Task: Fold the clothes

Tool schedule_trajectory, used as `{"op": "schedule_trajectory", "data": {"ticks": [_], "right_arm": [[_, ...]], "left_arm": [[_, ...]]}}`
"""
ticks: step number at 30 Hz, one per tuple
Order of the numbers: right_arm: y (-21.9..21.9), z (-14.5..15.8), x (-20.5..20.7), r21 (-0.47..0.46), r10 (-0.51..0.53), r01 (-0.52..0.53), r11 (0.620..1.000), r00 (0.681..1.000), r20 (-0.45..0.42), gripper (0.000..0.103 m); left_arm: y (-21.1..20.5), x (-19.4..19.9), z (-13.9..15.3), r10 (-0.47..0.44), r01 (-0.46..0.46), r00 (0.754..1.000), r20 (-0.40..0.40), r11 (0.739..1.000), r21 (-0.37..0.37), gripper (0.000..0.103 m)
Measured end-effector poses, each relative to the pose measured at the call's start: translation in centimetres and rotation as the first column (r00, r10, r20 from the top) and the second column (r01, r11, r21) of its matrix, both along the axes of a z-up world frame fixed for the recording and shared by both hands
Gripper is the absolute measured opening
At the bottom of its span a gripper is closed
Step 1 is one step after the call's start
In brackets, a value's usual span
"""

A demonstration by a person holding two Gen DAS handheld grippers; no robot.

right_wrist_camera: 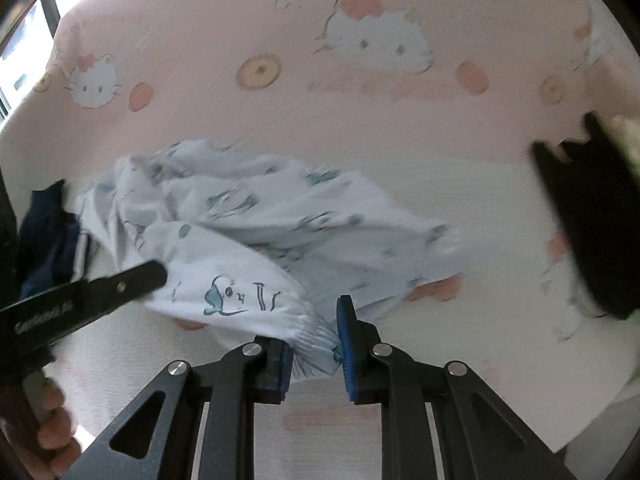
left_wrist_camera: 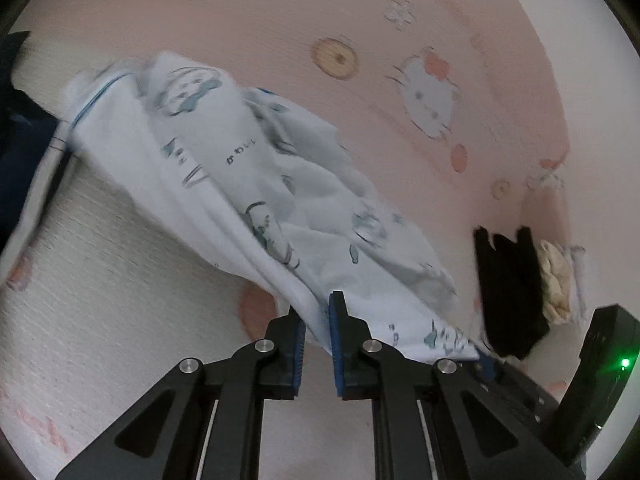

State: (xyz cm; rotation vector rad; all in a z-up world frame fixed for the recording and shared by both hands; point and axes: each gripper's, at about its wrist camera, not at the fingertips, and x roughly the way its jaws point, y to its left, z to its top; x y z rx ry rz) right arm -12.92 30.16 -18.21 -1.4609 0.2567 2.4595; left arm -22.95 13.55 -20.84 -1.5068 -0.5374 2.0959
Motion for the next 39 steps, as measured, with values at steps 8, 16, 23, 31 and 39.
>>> {"op": "schedule_trajectory", "data": {"ticks": [8,16,23,31,39], "right_arm": [[2.8,2.0,2.7,0.106,-0.055,0.066,0.992,0.993,-0.106,0.018],[5.7,0.5,4.0,-0.214,-0.09,0.062,0.975,0.988,-0.122,0.023],[8.4,0.3,8.5,-0.491,-0.289,0.163,0.856,0.938,-0.192,0.062],[9.3,-2.1,11.9,-0.696,-0.459,0.266,0.667,0.882,-0.104,0.067],[6.4,-2.5,10.2,-0.594,-0.377,0.257,0.762,0.922,-0.086,0.067]], "left_arm": [[3.8,2.1,1.7,-0.113,0.113,0.993,-0.034,0.994,0.0,0.01],[2.7,2.6,1.9,-0.096,0.095,0.995,-0.002,0.991,-0.095,0.01],[-1.9,1.6,3.0,-0.025,0.035,0.988,0.151,0.997,-0.065,0.058],[-8.4,1.3,0.8,0.111,-0.141,0.951,0.289,0.986,0.085,0.073],[-10.8,0.6,-1.6,0.23,-0.296,0.908,0.349,0.943,0.149,0.073]]}}
